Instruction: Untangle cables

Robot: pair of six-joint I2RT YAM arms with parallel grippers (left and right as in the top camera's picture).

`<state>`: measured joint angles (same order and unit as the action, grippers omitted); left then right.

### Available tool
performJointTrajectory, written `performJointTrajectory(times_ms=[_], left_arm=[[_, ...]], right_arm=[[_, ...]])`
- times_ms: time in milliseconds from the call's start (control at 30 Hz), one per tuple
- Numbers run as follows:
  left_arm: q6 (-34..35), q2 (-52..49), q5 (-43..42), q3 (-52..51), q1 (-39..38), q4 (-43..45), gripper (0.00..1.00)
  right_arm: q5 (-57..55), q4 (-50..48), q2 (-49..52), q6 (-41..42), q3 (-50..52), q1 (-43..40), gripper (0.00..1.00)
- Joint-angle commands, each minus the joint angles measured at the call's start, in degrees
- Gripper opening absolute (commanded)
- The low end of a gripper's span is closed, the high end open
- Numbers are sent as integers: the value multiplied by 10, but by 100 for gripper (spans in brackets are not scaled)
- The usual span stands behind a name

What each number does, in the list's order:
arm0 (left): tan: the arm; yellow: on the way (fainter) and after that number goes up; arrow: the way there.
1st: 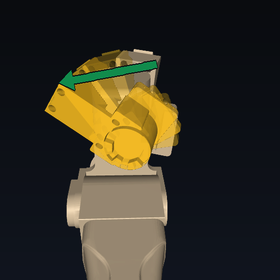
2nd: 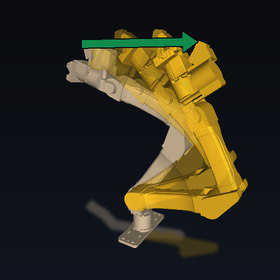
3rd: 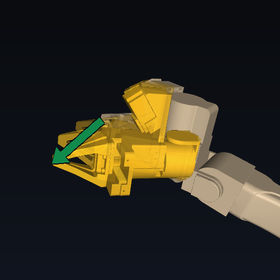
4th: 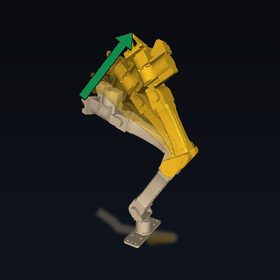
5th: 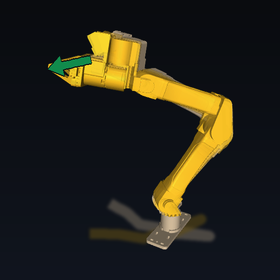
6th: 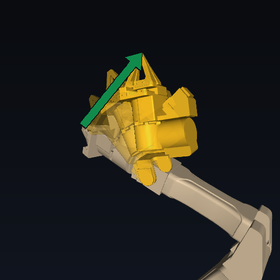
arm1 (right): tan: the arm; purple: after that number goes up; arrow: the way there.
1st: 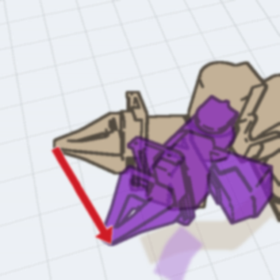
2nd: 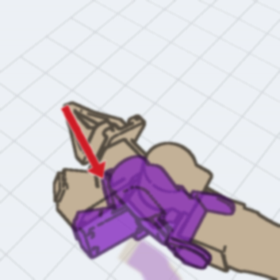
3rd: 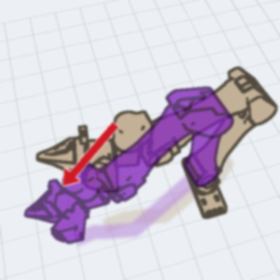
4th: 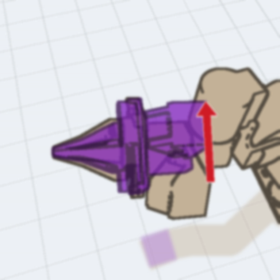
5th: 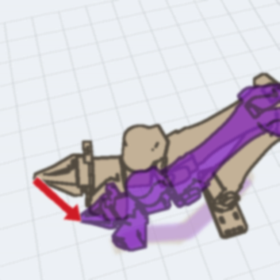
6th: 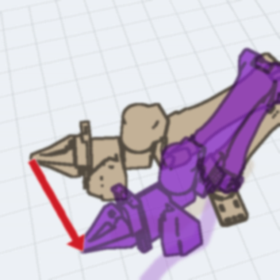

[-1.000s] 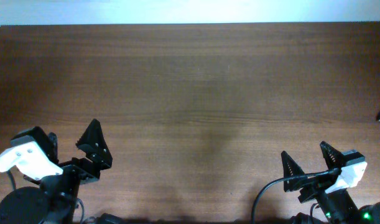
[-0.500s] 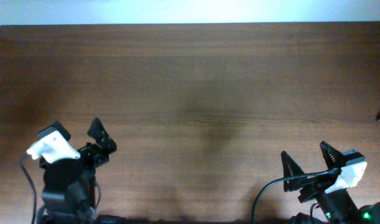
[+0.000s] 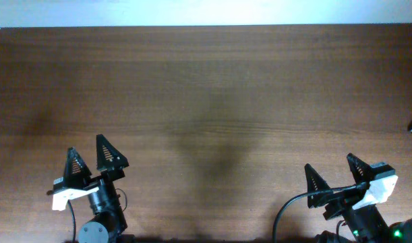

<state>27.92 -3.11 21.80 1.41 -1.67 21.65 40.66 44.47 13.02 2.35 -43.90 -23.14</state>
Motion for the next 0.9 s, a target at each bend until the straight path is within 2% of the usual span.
performJointTrajectory(times_ms=[0, 133, 267, 400, 567, 667, 867], left_arm=[[-28, 28, 5, -9, 19, -36, 99], [-60, 28, 1, -9, 13, -116, 99], [-165, 28, -11, -9, 10, -189, 99], [-288, 28, -106, -9, 10, -246, 99], [-326, 28, -123, -9, 10, -258, 99], [-325, 28, -155, -8, 9, -263, 99], [-325, 28, -155, -8, 9, -263, 99]], right_arm=[[9, -1, -2, -6, 2, 3, 99], [9, -1, -2, -6, 2, 3, 99], [9, -1, -2, -6, 2, 3, 99], [9, -1, -2, -6, 2, 3, 99], [9, -1, -2, -6, 2, 3, 99], [9, -1, -2, -6, 2, 3, 99], [9, -1, -2, -6, 2, 3, 99]])
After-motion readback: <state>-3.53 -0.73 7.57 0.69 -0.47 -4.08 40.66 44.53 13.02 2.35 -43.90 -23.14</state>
